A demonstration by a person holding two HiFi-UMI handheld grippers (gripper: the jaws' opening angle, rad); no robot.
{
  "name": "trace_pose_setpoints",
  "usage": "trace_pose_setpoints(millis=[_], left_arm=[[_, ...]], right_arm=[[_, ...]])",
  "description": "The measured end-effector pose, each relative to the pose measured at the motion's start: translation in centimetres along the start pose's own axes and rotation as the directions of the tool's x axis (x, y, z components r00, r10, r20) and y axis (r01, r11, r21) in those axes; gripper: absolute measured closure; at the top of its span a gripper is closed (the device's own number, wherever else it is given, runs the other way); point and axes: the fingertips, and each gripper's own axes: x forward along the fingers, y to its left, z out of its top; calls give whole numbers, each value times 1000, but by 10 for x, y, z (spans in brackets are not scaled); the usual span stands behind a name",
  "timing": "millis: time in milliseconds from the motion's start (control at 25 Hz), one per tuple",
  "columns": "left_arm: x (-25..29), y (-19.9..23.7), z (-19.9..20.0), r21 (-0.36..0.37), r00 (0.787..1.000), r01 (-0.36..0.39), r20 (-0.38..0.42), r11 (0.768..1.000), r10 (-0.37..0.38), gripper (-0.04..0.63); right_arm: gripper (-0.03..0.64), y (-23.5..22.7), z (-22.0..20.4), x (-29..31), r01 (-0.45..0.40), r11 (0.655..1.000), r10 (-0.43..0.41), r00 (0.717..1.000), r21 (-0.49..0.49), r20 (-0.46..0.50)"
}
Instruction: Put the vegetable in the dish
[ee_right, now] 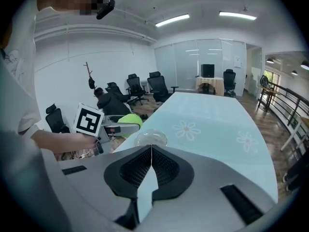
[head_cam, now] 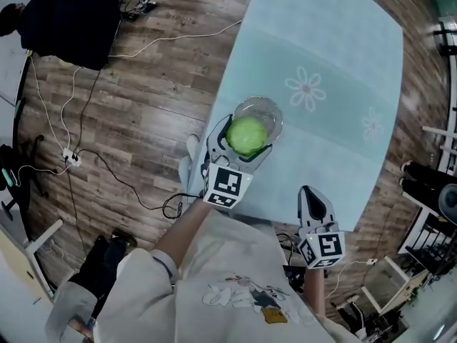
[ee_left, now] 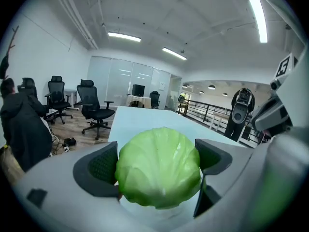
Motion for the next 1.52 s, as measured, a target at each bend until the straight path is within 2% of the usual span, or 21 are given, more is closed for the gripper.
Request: trace_pose_setpoints(millis=[200, 480, 560, 720, 840, 1040, 1320, 1520], left_arm=[[37, -7, -23, 92, 999, 23, -51, 995, -18, 84], [70, -13, -51, 132, 993, 46, -116, 990, -31, 84], [78, -15, -55, 147, 992, 40, -127, 988, -22, 84], [86, -13, -69, 238, 985, 10, -171, 971, 32, 84], [95, -13, -82, 255, 976, 18, -214, 967, 38, 84], [95, -25, -55, 218, 989, 12, -150, 976, 21, 83], [84, -31, -56, 247, 988, 41, -155, 968, -2, 89], [63, -40, -33, 259, 994, 35, -106, 965, -8, 187]], right_arm=[[594, -16, 1, 1, 22, 1000, -22, 1000, 19, -16], [594, -35, -7, -6, 45, 999, -44, 999, 25, -32], [594, -41, -10, -8, 50, 998, -49, 998, 32, -39], [595, -37, -20, -9, 38, 999, -36, 998, 37, -59], [594, -35, -23, -9, 37, 999, -35, 997, 35, -64], [594, -43, -23, -13, 34, 999, -31, 998, 37, -58], [594, -41, -16, -7, 20, 999, -19, 1000, 48, -18], [594, -49, -6, -11, 0, 998, -2, 1000, 65, 21]])
